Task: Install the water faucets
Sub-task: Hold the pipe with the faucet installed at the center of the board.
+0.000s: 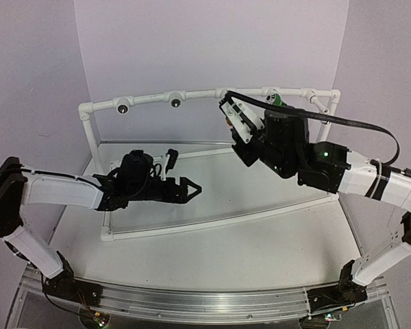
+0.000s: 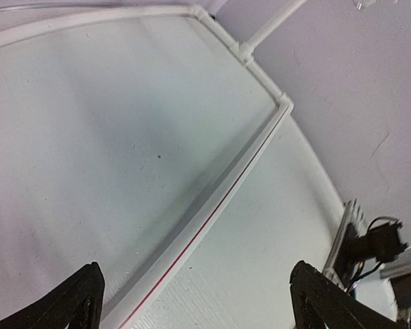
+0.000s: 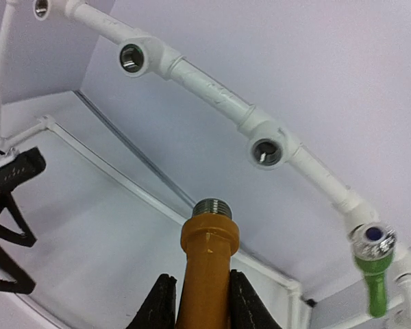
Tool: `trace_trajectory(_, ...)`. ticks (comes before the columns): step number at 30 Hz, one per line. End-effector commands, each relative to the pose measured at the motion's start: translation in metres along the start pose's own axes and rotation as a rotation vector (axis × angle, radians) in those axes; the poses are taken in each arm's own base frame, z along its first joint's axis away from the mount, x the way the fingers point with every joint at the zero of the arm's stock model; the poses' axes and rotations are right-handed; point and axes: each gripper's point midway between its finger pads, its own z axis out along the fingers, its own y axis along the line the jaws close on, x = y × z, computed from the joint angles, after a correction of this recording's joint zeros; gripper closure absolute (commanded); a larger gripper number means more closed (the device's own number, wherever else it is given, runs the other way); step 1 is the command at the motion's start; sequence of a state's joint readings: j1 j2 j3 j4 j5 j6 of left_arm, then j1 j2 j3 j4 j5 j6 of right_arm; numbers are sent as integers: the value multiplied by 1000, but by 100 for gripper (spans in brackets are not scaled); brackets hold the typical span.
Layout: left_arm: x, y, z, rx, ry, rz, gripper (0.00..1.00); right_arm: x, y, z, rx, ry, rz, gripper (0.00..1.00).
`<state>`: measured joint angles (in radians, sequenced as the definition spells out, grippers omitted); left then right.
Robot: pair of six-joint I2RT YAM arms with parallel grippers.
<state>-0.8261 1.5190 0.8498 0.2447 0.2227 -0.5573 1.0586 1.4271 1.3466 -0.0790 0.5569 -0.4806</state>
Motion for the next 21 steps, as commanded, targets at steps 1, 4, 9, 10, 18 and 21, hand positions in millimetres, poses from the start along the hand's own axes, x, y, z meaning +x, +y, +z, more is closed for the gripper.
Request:
trace_trajectory(1,58,-2,42,38,309,250,3,8,-28,17,164,187,-355,100)
trace_trajectory(4,81,-11,72,-11,406,398,3,1,-40,30,223,218,-411,100)
trace_trajectory(9,110,-8,103,-67,474,575,4,4,-47,58,368,286,-670,100)
trace_trajectory(10,114,-4,106,-73,483,585,4,4,-50,61,395,288,-709,100)
trace_trajectory(18,130,25,115,-77,475,684,16,-3,-63,65,487,205,-865,100)
trace_trajectory(21,133,37,115,-79,477,677,23,-3,-65,67,483,186,-885,100)
